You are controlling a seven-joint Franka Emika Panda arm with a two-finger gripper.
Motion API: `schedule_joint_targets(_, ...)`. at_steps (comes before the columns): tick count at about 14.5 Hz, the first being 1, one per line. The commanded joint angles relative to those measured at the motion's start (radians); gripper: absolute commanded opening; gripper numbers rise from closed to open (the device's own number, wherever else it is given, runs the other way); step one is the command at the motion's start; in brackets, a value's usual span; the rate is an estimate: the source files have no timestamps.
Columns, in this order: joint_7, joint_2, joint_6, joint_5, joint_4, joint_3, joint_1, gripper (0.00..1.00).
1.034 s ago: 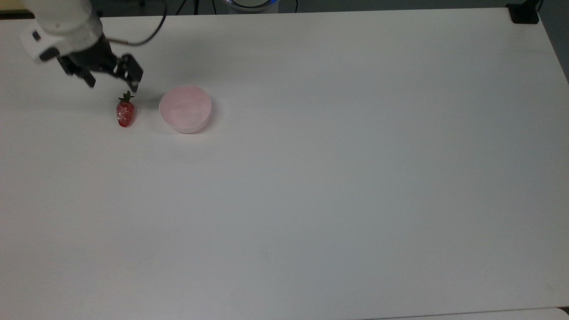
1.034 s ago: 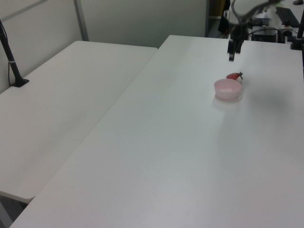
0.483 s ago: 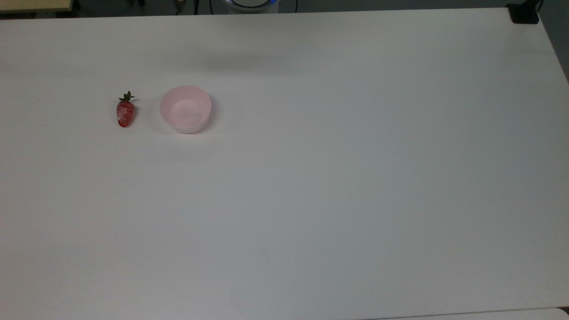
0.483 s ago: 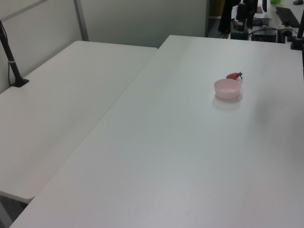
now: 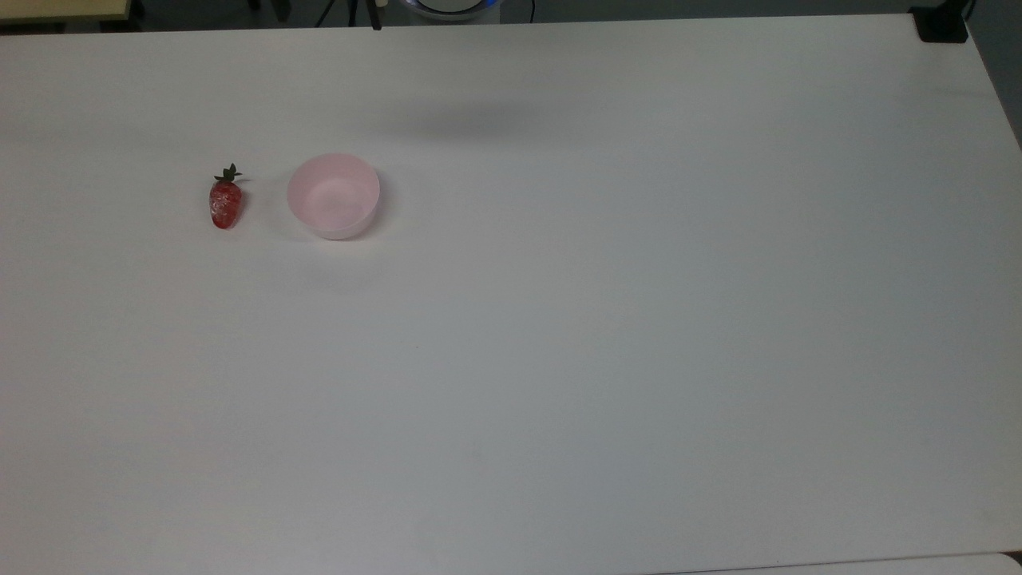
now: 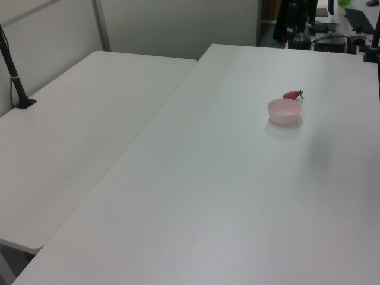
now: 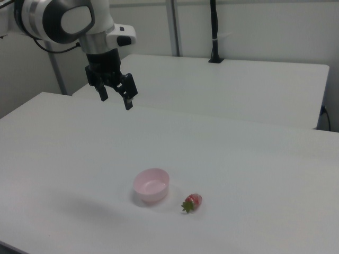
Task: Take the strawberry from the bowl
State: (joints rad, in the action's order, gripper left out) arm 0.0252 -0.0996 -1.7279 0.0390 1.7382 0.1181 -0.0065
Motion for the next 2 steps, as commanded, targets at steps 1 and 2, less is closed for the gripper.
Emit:
schedule_joint_targets(1,0.058,0.031,-0.025,-0.022,-0.031,0.006,0.014,1.0)
schedule_joint_targets(2,0.058,0.031,-0.024,-0.022,-0.035,0.006,0.014,1.0)
